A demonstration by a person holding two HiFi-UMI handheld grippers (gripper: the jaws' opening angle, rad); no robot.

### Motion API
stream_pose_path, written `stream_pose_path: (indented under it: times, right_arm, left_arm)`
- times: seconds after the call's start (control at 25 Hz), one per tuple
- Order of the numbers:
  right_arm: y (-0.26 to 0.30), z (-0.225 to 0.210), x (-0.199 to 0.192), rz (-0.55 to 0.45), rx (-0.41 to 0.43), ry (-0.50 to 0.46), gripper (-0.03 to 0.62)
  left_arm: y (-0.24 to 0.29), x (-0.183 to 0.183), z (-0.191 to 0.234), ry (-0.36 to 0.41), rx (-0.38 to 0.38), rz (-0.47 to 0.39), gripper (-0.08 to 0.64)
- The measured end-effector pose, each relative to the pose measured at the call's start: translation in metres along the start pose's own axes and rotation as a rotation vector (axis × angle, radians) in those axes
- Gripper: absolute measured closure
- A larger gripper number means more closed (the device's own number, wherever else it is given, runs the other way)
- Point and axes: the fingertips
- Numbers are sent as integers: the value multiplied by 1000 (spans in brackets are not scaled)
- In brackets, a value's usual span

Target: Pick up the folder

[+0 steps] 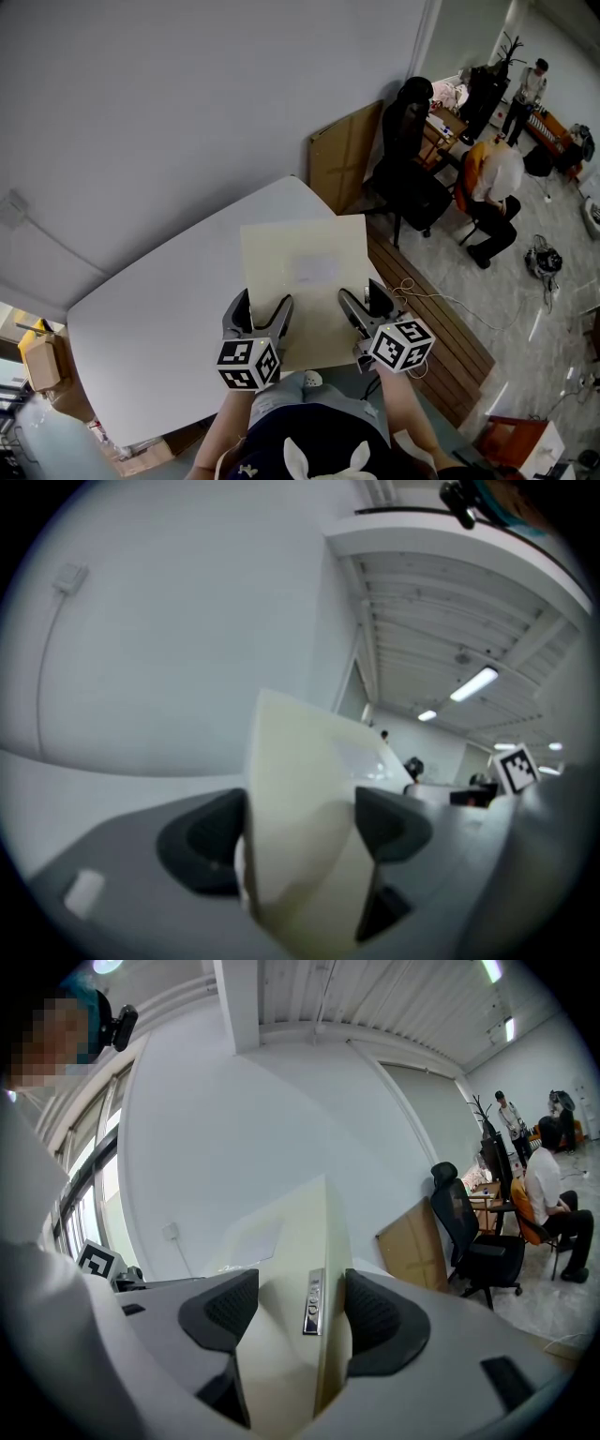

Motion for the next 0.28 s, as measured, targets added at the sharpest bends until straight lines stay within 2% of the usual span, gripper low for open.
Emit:
stream_pose_path:
  times: [0.28]
  right_arm:
    - [-3, 0, -2, 9, -5, 0, 310]
  left_arm:
    - [-2, -3, -2, -9, -1, 7, 202]
Point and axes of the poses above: the fingertips, and each gripper's own axes: y forward along the fingers, z to its left, x out of its top, and after that the axes turned 10 degrees about x, right-handed
